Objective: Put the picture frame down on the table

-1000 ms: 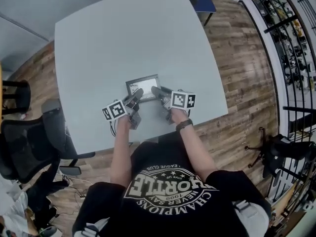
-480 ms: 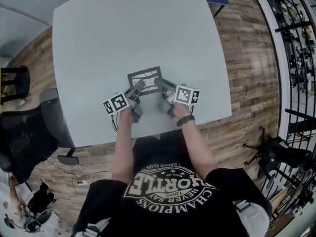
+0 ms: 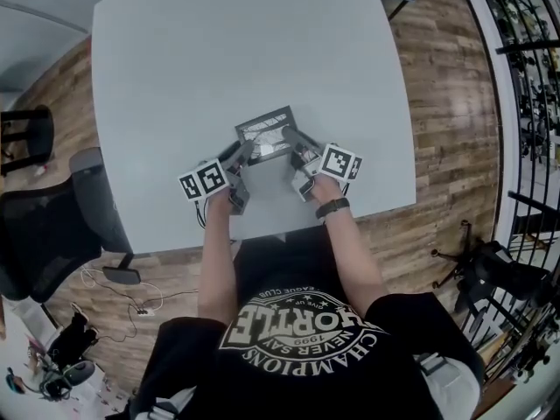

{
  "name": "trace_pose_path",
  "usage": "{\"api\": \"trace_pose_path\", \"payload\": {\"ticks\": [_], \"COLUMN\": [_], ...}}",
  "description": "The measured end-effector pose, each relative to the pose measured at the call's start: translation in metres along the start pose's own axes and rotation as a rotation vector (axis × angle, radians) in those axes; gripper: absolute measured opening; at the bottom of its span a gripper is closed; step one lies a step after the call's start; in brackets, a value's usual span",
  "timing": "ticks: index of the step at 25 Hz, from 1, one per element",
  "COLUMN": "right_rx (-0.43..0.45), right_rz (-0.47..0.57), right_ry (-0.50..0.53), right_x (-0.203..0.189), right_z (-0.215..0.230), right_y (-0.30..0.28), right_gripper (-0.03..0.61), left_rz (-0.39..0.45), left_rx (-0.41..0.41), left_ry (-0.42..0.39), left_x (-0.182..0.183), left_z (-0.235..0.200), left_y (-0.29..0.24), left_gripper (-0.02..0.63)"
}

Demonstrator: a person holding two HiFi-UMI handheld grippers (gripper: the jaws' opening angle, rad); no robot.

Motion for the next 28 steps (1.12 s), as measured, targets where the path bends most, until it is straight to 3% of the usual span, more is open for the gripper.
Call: {"api": "trace_pose_path", "payload": {"ticks": [4, 10, 13, 19, 23, 28], "right_rx": [-0.062, -0.219, -0.317, -0.517, -0.54, -0.519], "right_rz": [0.022, -0.017, -0.059, -0.18, -0.201, -0.131], "right_ry": [0.041, 0.218, 0.297, 0.551, 0.626, 0.718], "right_x": [-0.001, -0.01, -0.017, -0.023, -0.022, -0.018], "right_z": [0.005, 0.015, 0.022, 0.033, 0.032, 0.005], "right_y": [0.003, 0.003, 0.004, 0.01, 0.012, 0.021], "right_gripper": [0.064, 0.075, 0.112, 0.216, 0.275, 0.275], "left_rz": [-0.005, -0.038, -0.051, -0.043, -0.029, -0.004], "left_rx": [0.022, 0.056, 0.062, 0.072, 0.066, 0.05], "left_ry": [-0.03, -0.095, -0.107, -0.122, -0.151, -0.208], "left_x": [-0.001, -0.006, -0.009, -0.006, -0.003, 0.003], "left_z": [0.001, -0.002, -0.003, -0.002, 0.002, 0.016], "left_y": [0.003, 0.0, -0.001, 0.003, 0.008, 0.021], "left_gripper": [0.199, 0.199, 0.199, 0.199, 0.199, 0.199]}}
Point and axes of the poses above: the fingertips, and each gripper's own axes: y backward along the fingers, z to its right, x out of its top, the point moved 3 cm from there along y, backward along the fingers, and after that the axes turned 3 degrees about -x, right-handed, at the moved point
